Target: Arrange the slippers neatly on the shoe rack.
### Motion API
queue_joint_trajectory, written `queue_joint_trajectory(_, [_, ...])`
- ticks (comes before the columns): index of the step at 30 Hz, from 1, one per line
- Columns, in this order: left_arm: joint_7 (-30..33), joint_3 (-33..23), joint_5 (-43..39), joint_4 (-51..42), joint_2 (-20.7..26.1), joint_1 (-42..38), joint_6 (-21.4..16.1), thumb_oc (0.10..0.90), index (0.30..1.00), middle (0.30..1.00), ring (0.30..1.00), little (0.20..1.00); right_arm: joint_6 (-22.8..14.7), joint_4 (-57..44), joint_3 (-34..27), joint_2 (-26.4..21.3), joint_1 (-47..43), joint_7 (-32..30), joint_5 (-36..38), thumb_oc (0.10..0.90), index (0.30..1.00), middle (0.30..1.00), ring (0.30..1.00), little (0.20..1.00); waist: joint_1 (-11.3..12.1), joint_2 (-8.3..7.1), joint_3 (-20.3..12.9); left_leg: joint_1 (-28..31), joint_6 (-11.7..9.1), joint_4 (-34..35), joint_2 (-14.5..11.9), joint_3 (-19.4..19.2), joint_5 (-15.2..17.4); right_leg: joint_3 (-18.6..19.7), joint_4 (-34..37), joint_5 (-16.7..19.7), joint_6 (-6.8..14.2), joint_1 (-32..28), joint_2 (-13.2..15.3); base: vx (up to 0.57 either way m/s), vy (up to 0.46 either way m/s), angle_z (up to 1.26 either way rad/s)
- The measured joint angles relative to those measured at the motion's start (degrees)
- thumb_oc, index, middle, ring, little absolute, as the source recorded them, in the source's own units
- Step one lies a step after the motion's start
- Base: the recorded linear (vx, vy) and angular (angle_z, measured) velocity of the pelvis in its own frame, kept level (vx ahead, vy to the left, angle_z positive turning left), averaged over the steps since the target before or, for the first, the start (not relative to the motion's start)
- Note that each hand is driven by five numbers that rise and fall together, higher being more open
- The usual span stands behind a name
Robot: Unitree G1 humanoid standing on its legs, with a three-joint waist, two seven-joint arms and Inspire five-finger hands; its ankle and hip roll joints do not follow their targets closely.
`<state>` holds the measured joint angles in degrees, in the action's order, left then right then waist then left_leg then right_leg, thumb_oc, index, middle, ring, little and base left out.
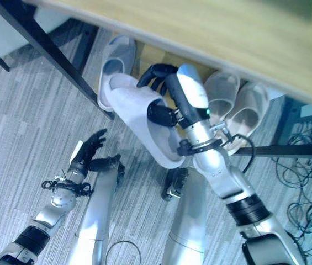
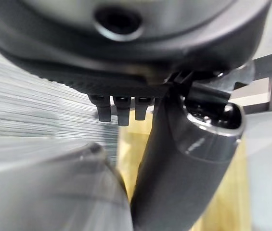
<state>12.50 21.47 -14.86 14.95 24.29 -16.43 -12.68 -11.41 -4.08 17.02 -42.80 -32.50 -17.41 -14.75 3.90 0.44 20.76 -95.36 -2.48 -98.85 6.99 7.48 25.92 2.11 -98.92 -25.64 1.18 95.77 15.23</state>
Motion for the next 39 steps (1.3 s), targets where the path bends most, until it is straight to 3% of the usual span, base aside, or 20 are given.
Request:
queue_joint_trajectory(3, [0.58, 0.23, -1.3, -1.6, 1.13, -0.4, -0.11, 0.8, 0.9, 0.9, 0.9, 0.9, 0.52, 0.36, 2.36, -1.58, -1.12, -0.49, -0.24, 0.4, 0.3, 0.3, 0.3, 0.3, -0.15, 0.39, 3.22, 1.65, 0.19, -2.77, -0.08, -1.25, 0.49, 1.65, -3.25, -0.81, 0.13, -0.88, -0.04, 0.05, -0.028, 0.02])
queue_joint_trajectory(4, [0.89, -0.2, -1.55, -4.36, 2.53, -0.61, -0.2, 0.8, 0.9, 0.9, 0.9, 0.9, 0.3, -0.03, 3.26, -3.83, -3.14, -0.49, -1.02, 0.4, 0.3, 0.3, 0.3, 0.3, -0.34, 0.14, 7.4, 4.06, 1.16, -5.75, -0.8, -2.27, 2.85, 3.34, -6.4, -2.53, -0.17, -2.47, -0.18, 0.06, -0.034, -0.11])
queue_joint_trajectory(7, [1.87, -0.43, -5.41, -7.05, 4.59, -0.15, -0.99, 0.8, 0.9, 0.9, 0.9, 0.9, 0.95, 0.01, 4.78, -5.59, -7.18, -0.62, -1.96, 0.4, 0.3, 0.3, 0.3, 0.3, -0.29, 0.19, 9.19, 3.14, 1.34, -10.6, -1.3, -2.07, 4.46, 3.91, -10.98, -3.26, -0.32, -1.02, -1.78, 0.09, -0.014, -0.17])
queue_joint_trajectory(9, [2.27, -0.08, -7.18, -8.61, 5.61, 0.47, -1.04, 0.8, 0.9, 0.9, 0.9, 0.9, 1.37, -0.09, 5.73, -5.57, -10.81, -2.15, -2.5, 0.4, 0.3, 0.3, 0.3, 0.3, 0.13, 0.1, 10.1, 3.14, 0.07, -15.22, -2.06, -1.13, 6.44, 4.23, -15.08, -4.72, -0.12, -0.38, -2.99, 0.06, 0.019, -0.2])
queue_joint_trajectory(15, [2.36, 0.94, -9.98, -9.18, 8.07, 2.56, -0.82, 0.8, 0.9, 0.9, 0.9, 0.9, 2.88, 1.74, 15.09, -8.1, -18.72, -2.91, -2.27, 0.4, 0.3, 0.3, 0.3, 0.3, 0.06, 0.24, 10.17, 5.14, -1.48, -22.59, -3.38, 0.44, 10.42, 4.18, -21.15, -6.35, -0.41, -1.62, -4.83, 0.0, 0.044, -0.2])
queue_joint_trajectory(19, [2.93, 2.33, -12.73, -9.3, 9.6, 3.08, -0.74, 0.8, 0.9, 0.9, 0.9, 0.9, 4.6, 11.13, 28.05, -8.22, -30.46, -2.75, -1.36, 0.4, 0.3, 0.3, 0.3, 0.3, 0.46, 0.78, 10.4, 6.47, -2.26, -28.24, -4.94, 2.52, 13.3, 3.58, -24.42, -6.82, 0.5, -3.07, -6.5, -0.03, 0.069, -0.25])
queue_joint_trajectory(21, [3.06, 2.71, -14.64, -9.35, 9.64, 3.3, -0.92, 0.8, 0.9, 0.9, 0.9, 0.9, 4.97, 14.92, 33.09, -7.77, -35.17, -2.84, 0.77, 0.4, 0.3, 0.3, 0.3, 0.3, 0.93, 1.08, 10.45, 6.52, -2.05, -29.4, -5.54, 2.75, 13.65, 3.34, -24.72, -6.75, 0.65, -3.0, -6.54, -0.06, 0.076, -0.29])
queue_joint_trajectory(24, [3.06, 2.98, -16.05, -9.5, 9.91, 3.27, -0.9, 0.8, 0.9, 0.9, 0.9, 0.9, 5.87, 15.72, 35.58, -7.66, -37.25, -2.77, 2.34, 0.4, 0.3, 0.3, 0.3, 0.3, 1.81, 1.14, 10.47, 6.91, -2.23, -29.95, -6.11, 2.51, 13.8, 3.28, -24.5, -6.55, 1.11, -3.31, -6.59, -0.08, 0.077, -0.13])
queue_joint_trajectory(25, [3.08, 3.05, -16.98, -9.75, 10.36, 4.05, -0.87, 0.8, 0.9, 0.9, 0.9, 0.9, 5.82, 18.07, 39.19, -6.76, -40.4, -2.73, 2.8, 0.4, 0.3, 0.3, 0.3, 0.3, 1.59, 1.43, 10.49, 7.34, -2.33, -30.84, -6.32, 2.66, 13.81, 3.23, -24.73, -5.58, 1.82, -3.8, -6.53, -0.09, 0.012, -0.28])
queue_joint_trajectory(26, [3.0, 3.4, -17.67, -9.84, 10.36, 4.18, -0.67, 0.8, 0.9, 0.9, 0.9, 0.9, 6.07, 20.84, 41.4, -5.93, -42.6, -2.62, 2.87, 0.4, 0.3, 0.3, 0.3, 0.3, 2.62, 1.73, 10.66, 8.3, -1.92, -32.09, -7.55, 2.82, 15.86, 3.27, -25.56, -5.88, 1.71, -4.14, -7.15, -0.09, 0.011, -0.28])
queue_joint_trajectory(28, [3.02, 3.56, -18.92, -10.1, 10.32, 4.39, -0.77, 0.8, 0.9, 0.9, 0.9, 0.9, 6.33, 24.23, 42.9, -5.24, -44.83, -2.71, 3.99, 0.4, 0.3, 0.3, 0.3, 0.3, 3.25, 2.28, 10.94, 8.36, -1.44, -32.81, -8.04, 2.94, 16.21, 3.11, -25.8, -5.92, 1.77, -4.33, -7.13, -0.11, 0.012, -0.17])
queue_joint_trajectory(33, [3.12, 4.81, -20.04, -10.08, 10.35, 5.48, -1.15, 0.8, 0.9, 0.9, 0.9, 0.9, 8.93, 38.94, 43.89, 2.28, -46.36, -2.78, 6.71, 0.4, 0.3, 0.3, 0.3, 0.3, 5.22, 2.75, 11.17, 10.88, -1.6, -33.66, -9.06, 3.04, 18.15, 2.94, -26.0, -6.23, 2.14, -6.24, -7.28, -0.11, 0.02, -0.1])
queue_joint_trajectory(39, [3.37, 5.02, -20.07, -10.53, 10.36, 6.67, -1.38, 0.8, 0.9, 0.9, 0.9, 0.9, 10.14, 46.49, 43.53, 7.67, -46.22, -4.04, 7.43, 0.4, 0.3, 0.3, 0.3, 0.3, 4.8, 3.32, 11.16, 11.42, -1.4, -33.71, -9.05, 2.75, 18.38, 3.25, -26.02, -6.56, 2.58, -6.79, -7.31, -0.06, 0.017, 0.0])
